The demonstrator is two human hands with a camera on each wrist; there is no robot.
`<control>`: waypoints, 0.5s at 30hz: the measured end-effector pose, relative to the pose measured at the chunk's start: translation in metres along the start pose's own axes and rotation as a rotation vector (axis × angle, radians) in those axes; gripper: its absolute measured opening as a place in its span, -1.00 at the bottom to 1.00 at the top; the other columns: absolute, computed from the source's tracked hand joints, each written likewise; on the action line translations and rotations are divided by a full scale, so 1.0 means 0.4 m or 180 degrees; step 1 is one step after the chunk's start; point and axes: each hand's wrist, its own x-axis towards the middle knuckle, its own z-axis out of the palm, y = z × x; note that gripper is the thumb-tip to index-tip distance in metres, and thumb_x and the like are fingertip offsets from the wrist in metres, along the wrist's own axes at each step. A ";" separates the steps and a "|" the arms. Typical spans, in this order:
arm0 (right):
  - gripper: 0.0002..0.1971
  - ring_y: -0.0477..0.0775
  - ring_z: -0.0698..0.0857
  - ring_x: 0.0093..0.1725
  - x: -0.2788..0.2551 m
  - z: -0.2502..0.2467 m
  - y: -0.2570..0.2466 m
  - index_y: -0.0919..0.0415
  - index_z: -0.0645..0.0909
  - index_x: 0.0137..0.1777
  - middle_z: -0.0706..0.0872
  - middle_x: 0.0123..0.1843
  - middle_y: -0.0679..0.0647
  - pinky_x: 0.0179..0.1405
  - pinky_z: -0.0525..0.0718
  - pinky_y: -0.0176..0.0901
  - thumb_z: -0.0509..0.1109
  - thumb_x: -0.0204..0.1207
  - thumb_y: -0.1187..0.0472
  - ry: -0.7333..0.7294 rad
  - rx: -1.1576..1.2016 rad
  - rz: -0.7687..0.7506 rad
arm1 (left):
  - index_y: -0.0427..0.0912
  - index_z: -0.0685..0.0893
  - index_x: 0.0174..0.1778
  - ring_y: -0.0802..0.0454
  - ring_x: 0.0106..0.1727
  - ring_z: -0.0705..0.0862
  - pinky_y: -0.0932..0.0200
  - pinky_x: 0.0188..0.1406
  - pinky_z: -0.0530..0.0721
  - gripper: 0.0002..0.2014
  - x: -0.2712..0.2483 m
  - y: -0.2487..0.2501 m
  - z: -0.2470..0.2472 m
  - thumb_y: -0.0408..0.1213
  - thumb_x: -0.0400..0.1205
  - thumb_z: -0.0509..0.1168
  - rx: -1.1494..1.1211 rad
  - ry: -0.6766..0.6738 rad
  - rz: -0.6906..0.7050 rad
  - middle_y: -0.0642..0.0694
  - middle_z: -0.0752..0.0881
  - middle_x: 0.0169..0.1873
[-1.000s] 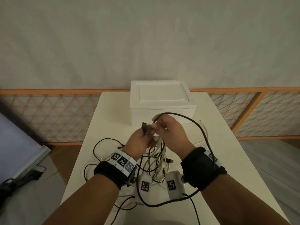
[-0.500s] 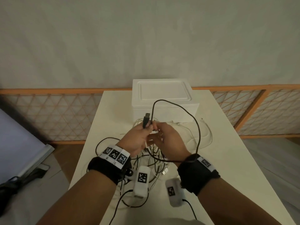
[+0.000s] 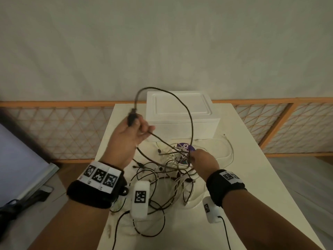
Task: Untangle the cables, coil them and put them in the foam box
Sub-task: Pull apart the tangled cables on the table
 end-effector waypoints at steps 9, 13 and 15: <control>-0.65 -0.05 0.59 0.10 -0.001 -0.020 -0.129 0.07 0.59 0.24 0.63 0.13 -0.03 0.16 0.59 -0.17 0.41 0.44 0.14 -0.0122 0.0709 -0.1014 | -0.10 0.59 -0.20 0.06 -0.32 0.69 -0.10 0.04 0.76 -0.79 0.012 -0.011 -0.018 -0.24 0.68 0.09 -0.1014 -0.0118 -0.0198 0.00 0.59 -0.47; -0.80 0.12 0.62 0.13 0.003 -0.002 -0.139 0.22 0.64 0.13 0.65 0.13 0.12 0.15 0.56 -0.09 0.28 0.61 0.17 -0.0245 0.0499 -0.0883 | -0.11 0.56 -0.15 0.05 -0.30 0.71 -0.16 0.10 0.74 -0.81 0.007 0.025 -0.014 -0.25 0.70 0.08 -0.0853 -0.0160 0.0223 0.01 0.60 -0.47; -0.75 0.19 0.63 0.17 0.007 0.002 -0.093 0.16 0.64 0.22 0.65 0.17 0.17 0.16 0.55 -0.08 0.23 0.66 0.12 -0.0263 0.0351 -0.0528 | -0.07 0.61 -0.21 0.08 -0.36 0.63 -0.16 0.09 0.73 -0.80 0.019 0.065 -0.071 -0.24 0.67 0.13 -0.0919 0.0001 0.0540 0.03 0.55 -0.47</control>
